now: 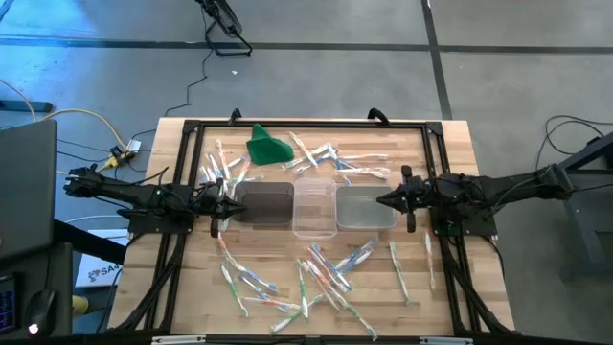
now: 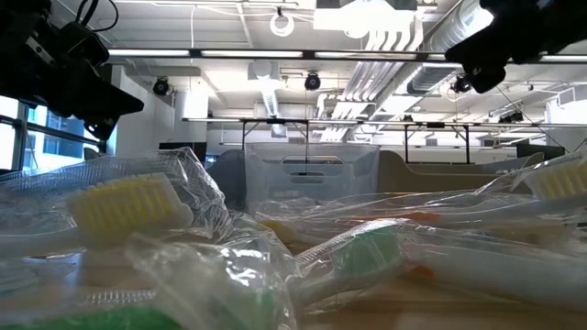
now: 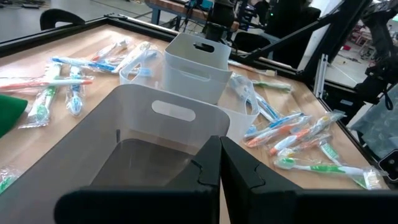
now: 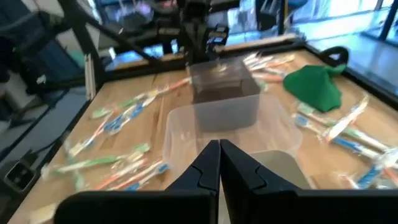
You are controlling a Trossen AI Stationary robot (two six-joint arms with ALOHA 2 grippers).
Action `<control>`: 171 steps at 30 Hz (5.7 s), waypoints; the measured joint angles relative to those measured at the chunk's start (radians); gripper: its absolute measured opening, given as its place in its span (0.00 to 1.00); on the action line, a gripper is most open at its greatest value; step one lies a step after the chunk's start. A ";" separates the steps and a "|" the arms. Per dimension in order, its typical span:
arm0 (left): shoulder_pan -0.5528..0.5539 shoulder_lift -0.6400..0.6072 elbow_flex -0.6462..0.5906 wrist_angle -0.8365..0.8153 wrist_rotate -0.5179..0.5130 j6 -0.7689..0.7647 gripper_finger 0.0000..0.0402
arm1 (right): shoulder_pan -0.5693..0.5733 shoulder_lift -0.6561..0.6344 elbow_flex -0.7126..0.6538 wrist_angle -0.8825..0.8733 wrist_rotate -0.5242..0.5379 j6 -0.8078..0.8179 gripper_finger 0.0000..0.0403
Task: Pick & Place Toothbrushes
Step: Put the blue toothbrush into the gray bin
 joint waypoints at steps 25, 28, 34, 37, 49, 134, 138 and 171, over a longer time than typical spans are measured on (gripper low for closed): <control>0.000 0.000 0.000 0.000 0.000 0.000 0.00 | 0.196 0.534 0.373 -0.287 0.006 0.115 0.01; 0.000 0.000 0.000 -0.001 0.000 0.000 0.00 | 0.211 0.589 0.383 -0.299 -0.022 0.132 0.01; 0.000 0.000 0.000 -0.001 0.000 0.000 0.00 | 0.245 0.666 0.383 -0.294 -0.056 0.134 0.01; 0.000 0.000 0.000 -0.001 0.000 0.000 0.00 | 0.264 0.686 0.383 -0.279 -0.066 0.138 0.01; 0.000 0.000 0.000 -0.001 0.000 0.000 0.00 | 0.352 0.766 0.405 -0.241 -0.014 0.197 0.01; 0.000 0.000 0.000 -0.002 0.000 0.003 0.00 | 0.358 1.161 0.451 -0.249 -0.056 0.249 0.26; 0.000 0.000 0.000 -0.002 0.000 0.003 0.00 | 0.358 1.161 0.451 -0.250 -0.056 0.248 0.26; 0.000 0.000 0.000 -0.002 0.000 0.003 0.00 | 0.376 1.015 0.669 -0.462 -0.040 0.146 0.03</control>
